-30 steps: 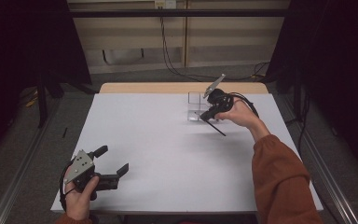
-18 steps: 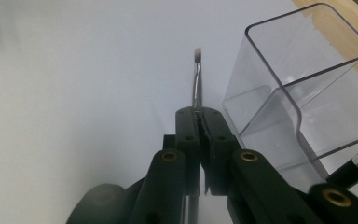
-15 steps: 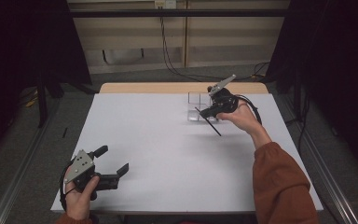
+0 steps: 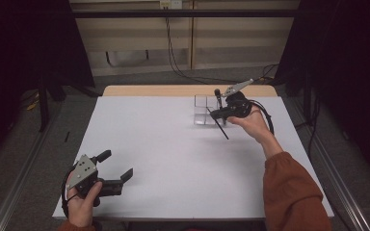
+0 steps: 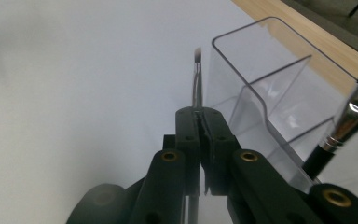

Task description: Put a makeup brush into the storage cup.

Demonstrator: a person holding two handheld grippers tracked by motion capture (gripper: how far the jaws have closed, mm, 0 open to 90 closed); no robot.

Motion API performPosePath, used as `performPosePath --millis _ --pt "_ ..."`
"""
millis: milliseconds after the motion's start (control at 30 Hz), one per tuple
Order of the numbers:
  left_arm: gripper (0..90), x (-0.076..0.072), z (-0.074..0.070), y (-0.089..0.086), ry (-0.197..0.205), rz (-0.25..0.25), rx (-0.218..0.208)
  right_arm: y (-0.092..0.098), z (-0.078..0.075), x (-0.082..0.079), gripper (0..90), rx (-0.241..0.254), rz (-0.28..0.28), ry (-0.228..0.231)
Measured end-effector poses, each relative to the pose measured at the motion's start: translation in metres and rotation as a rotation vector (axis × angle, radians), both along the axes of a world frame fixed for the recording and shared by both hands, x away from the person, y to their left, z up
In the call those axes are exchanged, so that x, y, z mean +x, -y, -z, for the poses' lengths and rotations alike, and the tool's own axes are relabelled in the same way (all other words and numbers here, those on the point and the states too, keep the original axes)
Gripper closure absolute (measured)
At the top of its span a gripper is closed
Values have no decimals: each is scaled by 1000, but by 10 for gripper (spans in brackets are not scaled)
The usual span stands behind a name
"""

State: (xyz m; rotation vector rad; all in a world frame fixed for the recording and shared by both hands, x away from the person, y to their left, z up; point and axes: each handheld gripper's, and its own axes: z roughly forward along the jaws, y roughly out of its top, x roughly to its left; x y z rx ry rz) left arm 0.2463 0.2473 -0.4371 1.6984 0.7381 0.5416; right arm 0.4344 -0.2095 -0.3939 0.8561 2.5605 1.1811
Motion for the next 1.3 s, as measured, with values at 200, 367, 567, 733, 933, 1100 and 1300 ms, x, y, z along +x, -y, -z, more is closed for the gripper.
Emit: performPosePath --millis 200,367,567,733,933,1100,1300 --pt "18 0 0 0 -2 -5 -2 6 -2 -2 863 63 25 21" --pt "18 0 0 0 -2 -2 0 6 -1 -6 862 133 27 38" --pt "18 0 0 0 0 0 1 5 -1 -8 862 196 37 79" --pt "17 0 0 0 -2 -3 -2 1 -3 -12 862 232 29 128" --pt "18 0 0 0 -1 -2 1 -1 -3 -15 862 269 36 166" --pt "17 0 0 0 -2 -1 1 3 -6 -15 862 313 55 184" --pt "17 1 0 0 -2 1 -1 7 -14 -17 862 337 76 212"
